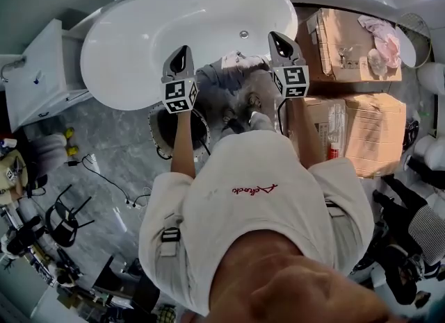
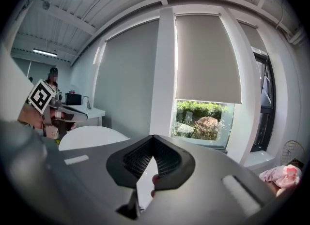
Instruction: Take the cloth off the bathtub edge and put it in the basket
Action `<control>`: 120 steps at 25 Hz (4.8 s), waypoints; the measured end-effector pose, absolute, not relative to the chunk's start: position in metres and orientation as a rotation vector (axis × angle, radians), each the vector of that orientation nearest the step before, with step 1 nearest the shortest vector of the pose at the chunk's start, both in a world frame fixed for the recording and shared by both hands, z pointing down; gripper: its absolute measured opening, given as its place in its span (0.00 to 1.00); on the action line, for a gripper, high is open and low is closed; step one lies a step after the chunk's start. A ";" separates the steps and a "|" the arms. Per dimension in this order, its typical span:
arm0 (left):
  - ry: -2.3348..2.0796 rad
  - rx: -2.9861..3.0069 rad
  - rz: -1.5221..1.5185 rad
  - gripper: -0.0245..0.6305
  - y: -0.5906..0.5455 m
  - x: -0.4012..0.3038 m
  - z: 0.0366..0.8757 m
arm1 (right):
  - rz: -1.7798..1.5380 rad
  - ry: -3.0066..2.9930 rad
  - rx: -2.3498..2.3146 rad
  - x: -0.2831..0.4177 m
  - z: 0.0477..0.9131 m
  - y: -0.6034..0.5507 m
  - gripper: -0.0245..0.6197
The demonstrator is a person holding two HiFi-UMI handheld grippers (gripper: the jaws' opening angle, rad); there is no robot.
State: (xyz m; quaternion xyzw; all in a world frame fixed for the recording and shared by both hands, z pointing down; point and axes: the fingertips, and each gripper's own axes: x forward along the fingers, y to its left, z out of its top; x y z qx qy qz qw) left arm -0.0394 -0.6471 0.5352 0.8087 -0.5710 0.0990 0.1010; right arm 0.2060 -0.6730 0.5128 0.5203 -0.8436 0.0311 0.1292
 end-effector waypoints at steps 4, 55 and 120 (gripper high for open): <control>-1.714 2.355 0.303 0.04 -0.652 -0.044 0.538 | 0.099 -2.467 1.461 0.202 0.518 -0.688 0.05; -1.508 1.631 0.607 0.42 -0.555 -0.050 0.929 | 0.888 -2.042 1.146 0.262 0.937 -0.654 0.39; -1.365 1.695 0.496 0.14 -0.591 0.049 0.955 | 0.965 -2.189 0.789 0.117 0.949 -0.625 0.14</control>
